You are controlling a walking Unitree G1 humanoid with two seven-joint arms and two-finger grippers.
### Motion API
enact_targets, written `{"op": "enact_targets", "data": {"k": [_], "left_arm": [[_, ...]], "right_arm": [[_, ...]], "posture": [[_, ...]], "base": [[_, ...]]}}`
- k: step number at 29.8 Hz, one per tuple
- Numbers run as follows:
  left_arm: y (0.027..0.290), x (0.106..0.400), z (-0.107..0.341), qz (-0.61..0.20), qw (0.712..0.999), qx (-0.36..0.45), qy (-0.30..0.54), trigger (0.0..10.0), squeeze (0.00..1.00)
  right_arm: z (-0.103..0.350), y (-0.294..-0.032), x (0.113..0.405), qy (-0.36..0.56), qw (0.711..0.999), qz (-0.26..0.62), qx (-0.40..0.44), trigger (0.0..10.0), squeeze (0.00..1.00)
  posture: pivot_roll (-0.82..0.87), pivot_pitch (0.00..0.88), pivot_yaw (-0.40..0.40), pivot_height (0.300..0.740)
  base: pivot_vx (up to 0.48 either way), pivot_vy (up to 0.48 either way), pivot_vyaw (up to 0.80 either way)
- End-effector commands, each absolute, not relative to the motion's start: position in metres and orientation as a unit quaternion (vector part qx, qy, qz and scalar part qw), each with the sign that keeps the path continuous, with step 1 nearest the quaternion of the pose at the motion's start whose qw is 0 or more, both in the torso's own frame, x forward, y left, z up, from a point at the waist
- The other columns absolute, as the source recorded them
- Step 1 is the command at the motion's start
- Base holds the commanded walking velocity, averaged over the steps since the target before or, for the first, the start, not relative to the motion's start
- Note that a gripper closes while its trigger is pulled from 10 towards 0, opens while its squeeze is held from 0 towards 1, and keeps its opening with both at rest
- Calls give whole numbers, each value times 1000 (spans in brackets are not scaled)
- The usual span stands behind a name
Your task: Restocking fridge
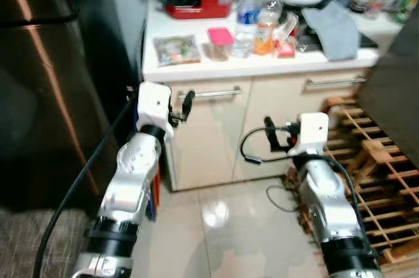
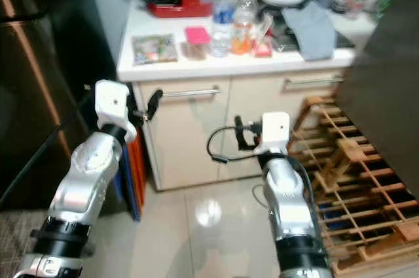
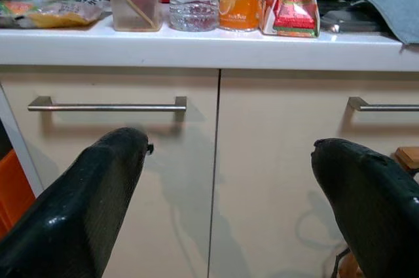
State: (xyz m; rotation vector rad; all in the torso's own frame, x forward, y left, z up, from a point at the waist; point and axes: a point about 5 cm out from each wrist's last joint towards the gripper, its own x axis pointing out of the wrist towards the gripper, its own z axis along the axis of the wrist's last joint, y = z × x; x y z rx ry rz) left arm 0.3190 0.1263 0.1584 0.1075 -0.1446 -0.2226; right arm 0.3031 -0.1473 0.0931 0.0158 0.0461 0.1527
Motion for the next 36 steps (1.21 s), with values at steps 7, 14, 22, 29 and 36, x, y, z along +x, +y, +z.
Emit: {"op": "enact_targets", "data": {"k": [7, 14, 22, 29, 36], "left_arm": [[133, 326, 171, -91, 991, 48, -86, 10000, 0], [143, 331, 171, -59, 996, 14, -70, 10000, 0], [132, 333, 182, -93, 990, 41, -96, 10000, 0], [123, 342, 209, -94, 984, 50, -140, 10000, 0], [136, 370, 201, -65, 997, -8, -49, 10000, 0]], "right_arm": [[102, -145, 307, 6, 997, 77, 14, 10000, 0], [103, -144, 308, 6, 997, 80, 14, 10000, 0], [103, -142, 308, 5, 997, 81, 16, 10000, 0], [101, -149, 304, 3, 998, 61, 14, 10000, 0], [96, -148, 295, 11, 998, 60, 19, 10000, 0]], "posture": [[-104, 0, 19, 740], [-103, 0, 18, 740], [-100, 0, 19, 740], [-109, 0, 19, 740], [-117, 0, 17, 740]], "base": [[480, 0, 0], [476, 0, 0], [476, 0, 0], [137, 0, 0], [0, 0, 0]]}}
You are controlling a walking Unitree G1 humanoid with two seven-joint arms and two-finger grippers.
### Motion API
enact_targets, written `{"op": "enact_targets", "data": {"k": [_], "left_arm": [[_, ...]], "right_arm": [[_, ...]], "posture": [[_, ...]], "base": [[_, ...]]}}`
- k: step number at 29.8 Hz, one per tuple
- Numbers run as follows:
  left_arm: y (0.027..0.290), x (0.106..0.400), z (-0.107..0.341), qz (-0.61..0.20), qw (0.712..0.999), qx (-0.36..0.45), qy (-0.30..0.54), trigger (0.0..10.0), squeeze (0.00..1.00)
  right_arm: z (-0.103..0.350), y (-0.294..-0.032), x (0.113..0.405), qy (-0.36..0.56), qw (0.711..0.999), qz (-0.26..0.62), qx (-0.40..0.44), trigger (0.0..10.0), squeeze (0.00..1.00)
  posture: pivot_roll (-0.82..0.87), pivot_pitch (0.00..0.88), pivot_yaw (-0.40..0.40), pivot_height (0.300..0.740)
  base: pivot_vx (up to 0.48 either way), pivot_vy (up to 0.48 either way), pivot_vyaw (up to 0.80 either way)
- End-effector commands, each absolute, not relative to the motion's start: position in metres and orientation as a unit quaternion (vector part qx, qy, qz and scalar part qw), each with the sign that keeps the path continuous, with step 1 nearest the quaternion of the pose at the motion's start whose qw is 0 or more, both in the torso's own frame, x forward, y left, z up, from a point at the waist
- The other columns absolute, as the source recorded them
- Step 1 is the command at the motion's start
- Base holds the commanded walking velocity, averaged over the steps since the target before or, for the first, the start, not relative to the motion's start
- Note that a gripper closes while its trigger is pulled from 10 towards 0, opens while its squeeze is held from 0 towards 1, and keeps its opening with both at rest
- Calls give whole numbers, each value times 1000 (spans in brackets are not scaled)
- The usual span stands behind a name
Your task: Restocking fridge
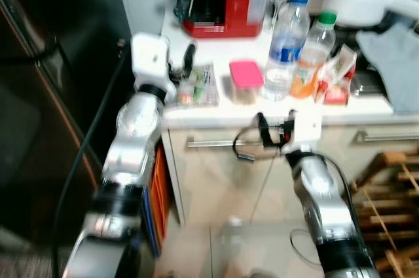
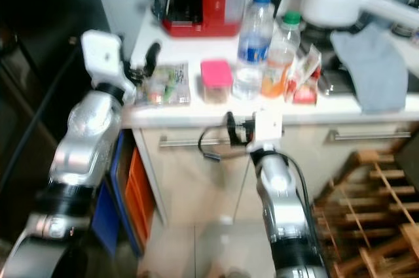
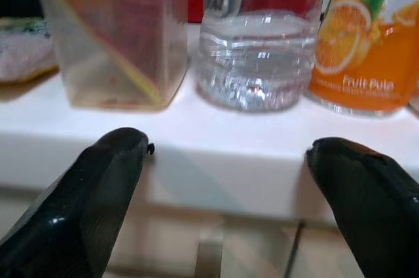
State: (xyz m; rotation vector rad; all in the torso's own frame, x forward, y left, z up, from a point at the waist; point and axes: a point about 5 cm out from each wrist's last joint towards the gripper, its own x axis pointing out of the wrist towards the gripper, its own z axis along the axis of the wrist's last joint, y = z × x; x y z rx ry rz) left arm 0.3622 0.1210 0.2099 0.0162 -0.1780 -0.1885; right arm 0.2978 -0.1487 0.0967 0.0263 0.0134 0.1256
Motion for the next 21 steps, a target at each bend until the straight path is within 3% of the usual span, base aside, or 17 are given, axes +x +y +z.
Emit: {"op": "enact_targets", "data": {"k": [1, 9, 14, 21], "left_arm": [[140, 375, 198, -57, 998, -12, -32, 10000, 0], [149, 399, 199, -52, 998, -31, 1, 10000, 0], [147, 407, 189, -63, 992, -103, 41, 10000, 0], [166, 410, 184, -1, 994, -96, 60, 10000, 0]], "right_arm": [[95, -147, 293, 12, 998, 61, 20, 10000, 0], [92, -146, 281, 20, 998, 61, 26, 10000, 0], [88, -147, 270, 34, 997, 58, 27, 10000, 0], [87, -150, 260, 45, 997, 53, 25, 10000, 0]], "posture": [[-121, 0, 19, 740], [-142, 0, 22, 740], [-153, 0, 27, 740], [-185, 0, 31, 740]], "base": [[0, 0, 0], [0, 0, 0], [0, 0, 0], [0, 0, 0]]}}
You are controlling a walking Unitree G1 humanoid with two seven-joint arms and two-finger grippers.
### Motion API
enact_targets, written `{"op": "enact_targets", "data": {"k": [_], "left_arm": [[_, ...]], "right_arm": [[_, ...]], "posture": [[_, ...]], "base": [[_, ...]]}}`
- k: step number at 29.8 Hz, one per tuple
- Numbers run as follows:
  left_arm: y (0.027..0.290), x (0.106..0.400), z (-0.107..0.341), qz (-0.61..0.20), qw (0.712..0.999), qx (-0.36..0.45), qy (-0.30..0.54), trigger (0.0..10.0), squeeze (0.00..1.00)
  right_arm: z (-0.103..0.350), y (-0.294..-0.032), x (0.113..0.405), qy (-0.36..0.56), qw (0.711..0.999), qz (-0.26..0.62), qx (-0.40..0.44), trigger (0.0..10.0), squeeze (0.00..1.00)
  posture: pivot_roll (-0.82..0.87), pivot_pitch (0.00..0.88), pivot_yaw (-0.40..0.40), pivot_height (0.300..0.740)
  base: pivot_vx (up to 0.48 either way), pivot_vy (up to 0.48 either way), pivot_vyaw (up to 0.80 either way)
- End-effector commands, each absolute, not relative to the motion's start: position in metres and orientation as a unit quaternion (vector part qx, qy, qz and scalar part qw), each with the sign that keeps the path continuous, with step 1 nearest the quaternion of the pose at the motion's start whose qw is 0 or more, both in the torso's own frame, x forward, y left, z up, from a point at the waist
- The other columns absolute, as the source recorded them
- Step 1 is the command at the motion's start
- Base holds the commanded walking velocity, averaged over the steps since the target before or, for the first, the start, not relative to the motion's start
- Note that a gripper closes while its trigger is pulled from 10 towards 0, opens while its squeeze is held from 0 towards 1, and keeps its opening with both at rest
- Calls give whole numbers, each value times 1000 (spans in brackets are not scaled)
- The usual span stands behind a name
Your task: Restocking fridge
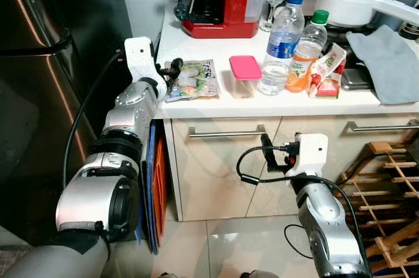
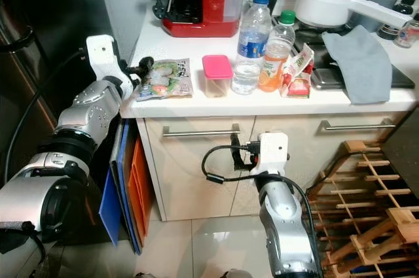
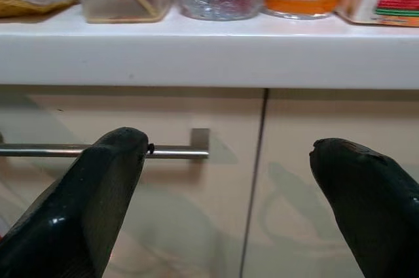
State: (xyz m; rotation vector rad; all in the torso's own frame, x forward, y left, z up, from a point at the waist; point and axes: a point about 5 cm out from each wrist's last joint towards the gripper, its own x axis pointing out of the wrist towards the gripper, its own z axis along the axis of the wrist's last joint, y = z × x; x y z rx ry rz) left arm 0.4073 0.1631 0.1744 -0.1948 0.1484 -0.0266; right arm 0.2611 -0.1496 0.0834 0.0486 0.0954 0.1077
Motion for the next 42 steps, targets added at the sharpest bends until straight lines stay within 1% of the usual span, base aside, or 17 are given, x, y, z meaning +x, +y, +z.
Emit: {"op": "enact_targets", "data": {"k": [1, 7, 16, 19, 22, 27, 36, 38, 40, 41, 42], "left_arm": [[166, 411, 184, 0, 993, -100, 57, 10000, 0], [158, 411, 180, -7, 992, -112, 64, 10000, 0], [152, 409, 169, -13, 990, -104, 92, 10000, 0], [146, 409, 169, -31, 987, -131, 92, 10000, 0], [139, 410, 172, -55, 985, -140, 88, 10000, 0], [130, 408, 166, -77, 983, -125, 107, 10000, 0], [124, 411, 183, -107, 984, -121, 71, 10000, 0], [116, 407, 166, -114, 980, -119, 112, 10000, 0], [115, 405, 161, -114, 978, -122, 123, 10000, 0], [113, 400, 144, -99, 969, -147, 170, 10000, 0], [115, 397, 136, -83, 967, -149, 189, 10000, 0]], "right_arm": [[88, -151, 258, 46, 997, 52, 24, 10000, 0], [88, -157, 251, 55, 997, 48, 16, 10000, 0], [87, -153, 250, 63, 996, 53, 18, 10000, 0], [87, -150, 250, 67, 996, 56, 21, 10000, 0], [86, -148, 250, 69, 996, 57, 23, 10000, 0], [84, -147, 250, 73, 995, 61, 24, 10000, 0], [85, -151, 254, 71, 996, 60, 20, 10000, 0], [86, -151, 255, 71, 996, 60, 19, 10000, 0], [86, -151, 255, 71, 996, 60, 19, 10000, 0], [86, -150, 255, 71, 995, 60, 20, 10000, 0], [85, -150, 255, 71, 995, 60, 20, 10000, 0]], "posture": [[-189, 0, 28, 740], [-208, 0, 20, 740], [-199, 6, 22, 740], [-192, 8, 24, 740], [-181, 4, 29, 740], [-180, 0, 32, 740], [-184, 0, 29, 740], [-181, 0, 28, 740], [-181, 0, 28, 740], [-181, 0, 29, 740], [-182, 0, 29, 740]], "base": [[0, 0, 0], [0, 0, 0], [0, 0, 0], [0, 0, 0], [0, 0, 0], [0, 0, 0], [0, 0, 0], [0, 0, 0], [0, 0, 0], [0, 0, 0], [0, 0, 0]]}}
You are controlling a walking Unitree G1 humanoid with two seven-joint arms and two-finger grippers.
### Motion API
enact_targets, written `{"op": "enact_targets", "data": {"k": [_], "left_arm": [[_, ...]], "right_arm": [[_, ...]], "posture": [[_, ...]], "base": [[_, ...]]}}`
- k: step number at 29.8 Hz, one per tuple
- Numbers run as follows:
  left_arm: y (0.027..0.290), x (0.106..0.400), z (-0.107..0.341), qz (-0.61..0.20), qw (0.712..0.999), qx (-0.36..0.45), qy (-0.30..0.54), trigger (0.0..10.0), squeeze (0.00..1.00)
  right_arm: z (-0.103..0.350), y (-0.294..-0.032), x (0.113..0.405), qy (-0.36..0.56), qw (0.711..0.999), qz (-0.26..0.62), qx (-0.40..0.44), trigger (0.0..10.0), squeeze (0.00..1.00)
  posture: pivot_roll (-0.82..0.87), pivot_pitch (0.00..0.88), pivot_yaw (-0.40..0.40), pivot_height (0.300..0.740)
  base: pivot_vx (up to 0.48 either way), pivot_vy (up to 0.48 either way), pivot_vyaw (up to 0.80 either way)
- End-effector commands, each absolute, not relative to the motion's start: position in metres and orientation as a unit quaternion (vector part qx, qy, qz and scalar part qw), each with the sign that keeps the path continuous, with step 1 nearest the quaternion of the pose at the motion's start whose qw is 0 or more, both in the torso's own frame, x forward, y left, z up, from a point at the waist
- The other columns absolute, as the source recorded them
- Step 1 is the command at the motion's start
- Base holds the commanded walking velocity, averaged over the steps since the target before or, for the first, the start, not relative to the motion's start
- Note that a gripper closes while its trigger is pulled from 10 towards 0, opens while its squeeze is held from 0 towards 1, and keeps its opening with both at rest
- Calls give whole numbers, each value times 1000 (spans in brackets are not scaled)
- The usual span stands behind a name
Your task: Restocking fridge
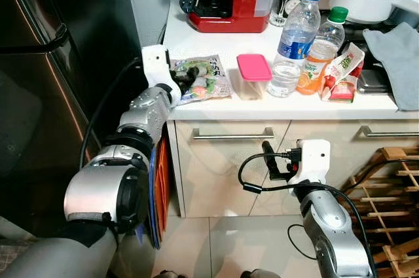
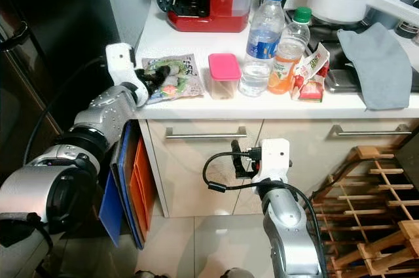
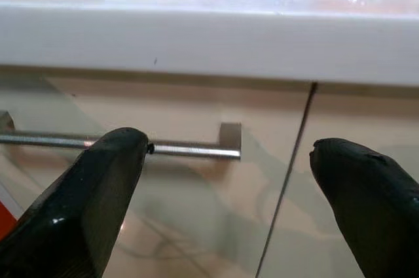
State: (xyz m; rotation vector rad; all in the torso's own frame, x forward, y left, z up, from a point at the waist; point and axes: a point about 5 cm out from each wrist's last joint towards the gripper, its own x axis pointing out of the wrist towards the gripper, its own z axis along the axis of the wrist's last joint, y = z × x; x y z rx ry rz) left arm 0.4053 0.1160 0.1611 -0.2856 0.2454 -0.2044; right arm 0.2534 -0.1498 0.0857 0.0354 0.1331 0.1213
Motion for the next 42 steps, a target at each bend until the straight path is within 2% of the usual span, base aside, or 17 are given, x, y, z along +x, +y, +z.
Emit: {"op": "enact_targets", "data": {"k": [1, 5, 10, 11, 12, 14, 16, 18, 23, 32, 34, 38, 41, 42], "left_arm": [[115, 397, 136, -83, 967, -149, 189, 10000, 0], [112, 393, 127, -81, 967, -138, 200, 10000, 0], [99, 387, 117, -96, 950, -182, 233, 10000, 0], [96, 386, 116, -103, 947, -191, 238, 706, 0], [94, 385, 114, -108, 944, -196, 243, 0, 0], [90, 382, 110, -123, 946, -173, 245, 0, 0], [91, 382, 110, -136, 957, -113, 230, 0, 0], [90, 381, 109, -146, 957, -102, 229, 0, 0], [105, 375, 95, -153, 962, -35, 225, 0, 0], [109, 377, 102, -157, 966, -60, 196, 0, 0], [110, 378, 104, -153, 962, -119, 194, 0, 0], [113, 379, 105, -146, 959, -152, 190, 0, 0], [115, 380, 107, -145, 962, -143, 183, 0, 0], [116, 380, 109, -148, 967, -116, 172, 0, 0]], "right_arm": [[85, -150, 255, 71, 995, 60, 20, 10000, 0], [85, -149, 253, 73, 995, 59, 22, 10000, 0], [85, -150, 252, 72, 996, 56, 24, 10000, 0], [85, -150, 252, 71, 996, 55, 24, 10000, 0], [85, -150, 252, 71, 996, 54, 24, 10000, 0], [86, -152, 254, 70, 996, 53, 23, 10000, 0], [86, -152, 254, 69, 996, 53, 22, 10000, 0], [87, -153, 254, 69, 996, 53, 21, 10000, 0], [88, -153, 257, 68, 996, 57, 18, 10000, 0], [89, -150, 263, 67, 995, 71, 17, 10000, 0], [90, -150, 268, 64, 995, 75, 15, 10000, 0], [93, -150, 271, 61, 995, 79, 14, 10000, 0], [93, -151, 272, 60, 995, 81, 12, 10000, 0], [93, -151, 273, 60, 995, 83, 10, 10000, 0]], "posture": [[-182, 0, 29, 740], [-186, 0, 32, 740], [-190, 0, 33, 740], [-190, 0, 33, 740], [-190, 0, 33, 740], [-199, 0, 35, 740], [-201, 0, 35, 740], [-200, 0, 31, 740], [-183, 0, 15, 740], [-154, 0, -5, 740], [-147, 0, -17, 740], [-145, 0, -26, 740], [-145, 0, -35, 740], [-144, 0, -41, 740]], "base": [[0, 0, 0], [0, 0, 0], [0, 0, 0], [0, 0, 0], [0, 0, 0], [0, 0, 0], [0, 0, 0], [0, 0, 0], [0, 0, 0], [0, 0, 0], [0, 0, 0], [0, 0, 0], [0, 0, 0], [0, 0, 0]]}}
